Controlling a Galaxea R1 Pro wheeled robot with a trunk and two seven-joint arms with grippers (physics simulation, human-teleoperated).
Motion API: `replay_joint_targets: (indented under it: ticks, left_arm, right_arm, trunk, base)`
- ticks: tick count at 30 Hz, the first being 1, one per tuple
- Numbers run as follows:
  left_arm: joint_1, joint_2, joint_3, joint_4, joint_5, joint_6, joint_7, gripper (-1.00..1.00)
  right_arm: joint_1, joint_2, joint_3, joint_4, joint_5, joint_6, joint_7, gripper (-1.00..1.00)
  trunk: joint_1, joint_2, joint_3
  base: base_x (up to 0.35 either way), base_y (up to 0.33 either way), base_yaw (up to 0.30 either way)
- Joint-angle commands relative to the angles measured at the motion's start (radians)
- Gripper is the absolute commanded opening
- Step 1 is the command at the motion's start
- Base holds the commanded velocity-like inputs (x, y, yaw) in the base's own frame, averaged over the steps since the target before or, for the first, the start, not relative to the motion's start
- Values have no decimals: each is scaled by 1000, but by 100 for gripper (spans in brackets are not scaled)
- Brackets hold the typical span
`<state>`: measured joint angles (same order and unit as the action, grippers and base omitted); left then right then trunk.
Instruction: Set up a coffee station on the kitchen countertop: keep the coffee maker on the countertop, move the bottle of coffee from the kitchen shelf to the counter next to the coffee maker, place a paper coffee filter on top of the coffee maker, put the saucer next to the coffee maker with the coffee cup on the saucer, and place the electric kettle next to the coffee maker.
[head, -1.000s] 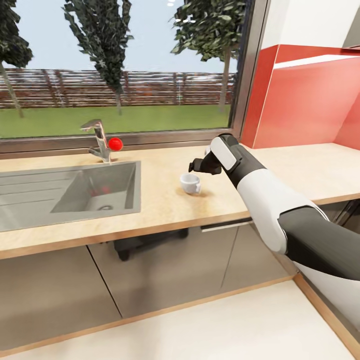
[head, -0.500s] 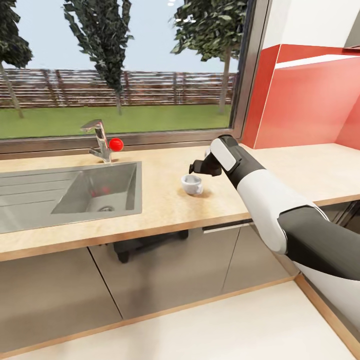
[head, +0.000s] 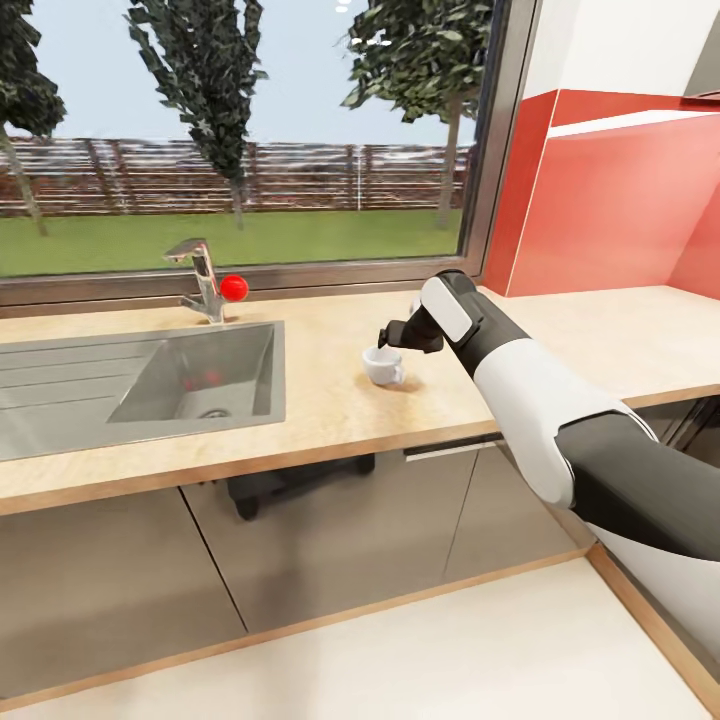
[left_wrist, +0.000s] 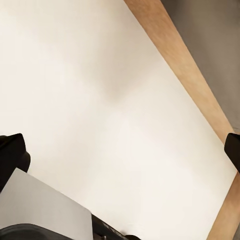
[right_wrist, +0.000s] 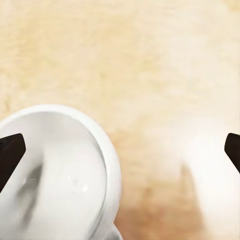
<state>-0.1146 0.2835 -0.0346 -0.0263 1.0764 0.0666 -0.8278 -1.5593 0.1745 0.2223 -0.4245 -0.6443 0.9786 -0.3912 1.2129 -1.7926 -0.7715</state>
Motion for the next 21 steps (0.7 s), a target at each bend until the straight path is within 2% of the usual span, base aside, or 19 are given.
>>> replay_joint_targets:
  ticks: [1, 7, 12, 19, 21]
  left_arm:
    - [0, 0, -4, 0, 8, 7, -4, 100]
    - [0, 0, -4, 0, 8, 7, -4, 100]
    - [0, 0, -4, 0, 8, 7, -4, 100]
    - [0, 0, -4, 0, 8, 7, -4, 100]
    - [0, 0, -4, 0, 8, 7, -4, 100]
  right_arm:
    - [-1, 0, 3, 0, -9, 2, -9, 100]
    - [-1, 0, 3, 1, -9, 2, -8, 100]
    - [0, 0, 3, 1, -9, 2, -8, 100]
    - [0, 0, 3, 1, -9, 2, -8, 100]
    - [1, 0, 3, 1, -9, 2, -8, 100]
  trunk:
    - [0, 0, -1]
    - [0, 0, -1]
    - [19, -35, -17]
    - [19, -35, -17]
    - [27, -49, -23]
  base:
    - [-3, 0, 0]
    - [-1, 0, 0]
    - [0, 0, 0]
    - [0, 0, 0]
    - [0, 0, 0]
